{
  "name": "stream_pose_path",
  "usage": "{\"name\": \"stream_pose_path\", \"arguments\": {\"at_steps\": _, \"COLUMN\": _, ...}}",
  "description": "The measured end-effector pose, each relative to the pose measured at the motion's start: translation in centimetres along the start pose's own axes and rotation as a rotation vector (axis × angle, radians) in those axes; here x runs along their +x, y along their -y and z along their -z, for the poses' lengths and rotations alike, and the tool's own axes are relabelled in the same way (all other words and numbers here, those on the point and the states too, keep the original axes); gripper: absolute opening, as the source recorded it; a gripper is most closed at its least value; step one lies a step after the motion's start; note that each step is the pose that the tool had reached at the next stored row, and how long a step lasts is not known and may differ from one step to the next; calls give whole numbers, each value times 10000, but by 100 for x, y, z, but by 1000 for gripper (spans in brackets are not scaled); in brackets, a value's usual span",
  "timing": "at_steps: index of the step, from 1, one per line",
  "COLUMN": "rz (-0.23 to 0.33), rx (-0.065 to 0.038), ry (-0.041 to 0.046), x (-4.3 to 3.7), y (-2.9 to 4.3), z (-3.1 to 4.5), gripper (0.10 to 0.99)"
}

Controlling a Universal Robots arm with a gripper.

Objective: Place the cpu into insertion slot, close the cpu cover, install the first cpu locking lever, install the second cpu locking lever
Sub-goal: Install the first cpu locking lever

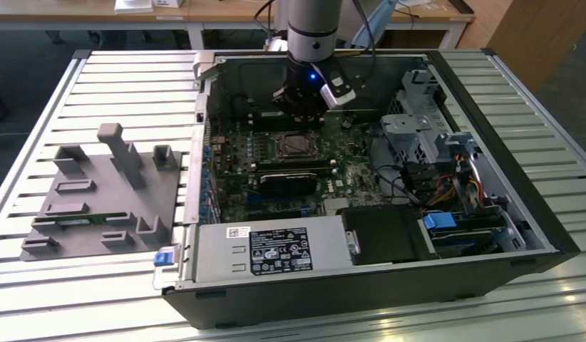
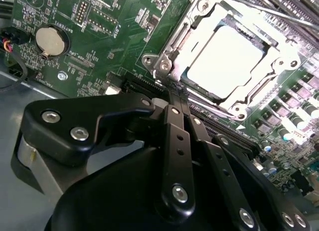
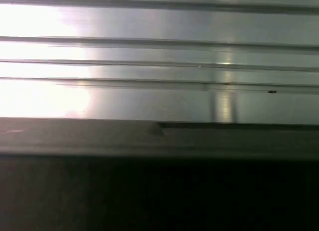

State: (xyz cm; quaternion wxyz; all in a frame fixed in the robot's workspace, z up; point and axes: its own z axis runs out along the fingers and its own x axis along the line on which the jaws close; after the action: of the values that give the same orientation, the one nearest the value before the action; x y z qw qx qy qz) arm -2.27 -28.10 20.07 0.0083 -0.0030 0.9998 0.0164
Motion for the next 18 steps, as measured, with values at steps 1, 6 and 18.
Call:
{"name": "stream_pose_path", "arguments": {"at_steps": 1, "rz": 0, "rx": 37, "ry": -1, "x": 0, "y": 0, "z": 0, "gripper": 106}}
{"name": "stream_pose_path", "arguments": {"at_steps": 6, "rz": 1, "rx": 112, "ry": -3, "x": 0, "y": -2, "z": -4, "gripper": 106}}
{"name": "stream_pose_path", "arguments": {"at_steps": 18, "rz": 5, "rx": 303, "ry": -19, "x": -1, "y": -20, "z": -60, "gripper": 106}}
